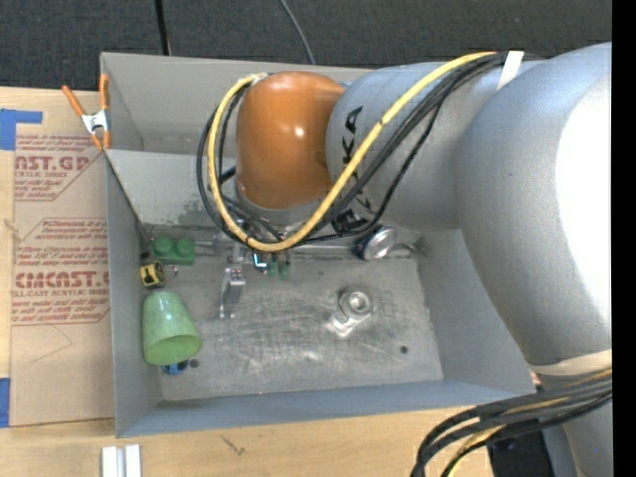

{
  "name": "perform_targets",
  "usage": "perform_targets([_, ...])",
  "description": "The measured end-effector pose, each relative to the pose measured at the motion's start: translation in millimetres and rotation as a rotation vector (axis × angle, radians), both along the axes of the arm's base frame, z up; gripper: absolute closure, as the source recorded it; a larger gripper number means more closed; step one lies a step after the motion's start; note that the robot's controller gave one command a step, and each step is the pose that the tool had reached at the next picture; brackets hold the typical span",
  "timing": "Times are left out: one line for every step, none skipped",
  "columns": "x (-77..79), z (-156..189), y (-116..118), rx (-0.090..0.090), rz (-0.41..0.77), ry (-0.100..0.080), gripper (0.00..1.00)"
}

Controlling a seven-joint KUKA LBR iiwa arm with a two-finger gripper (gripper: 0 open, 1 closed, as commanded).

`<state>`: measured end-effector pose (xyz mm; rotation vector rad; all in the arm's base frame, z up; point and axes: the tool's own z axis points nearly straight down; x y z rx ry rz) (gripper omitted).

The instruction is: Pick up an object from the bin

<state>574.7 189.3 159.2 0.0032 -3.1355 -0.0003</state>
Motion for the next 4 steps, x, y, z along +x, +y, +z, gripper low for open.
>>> perform_targets([-13.2,-50,45,-0.005,0.313,-0.002,0.00])
perform_targets([-64.6,-55,49,0.004,0.867,-0.005,0.00])
perform_targets([-47.4,-87,55,0.005,1.080,-0.012,0.00])
perform_targets([-44.3,-84,57,0.005,1.080,-0.026,1.00])
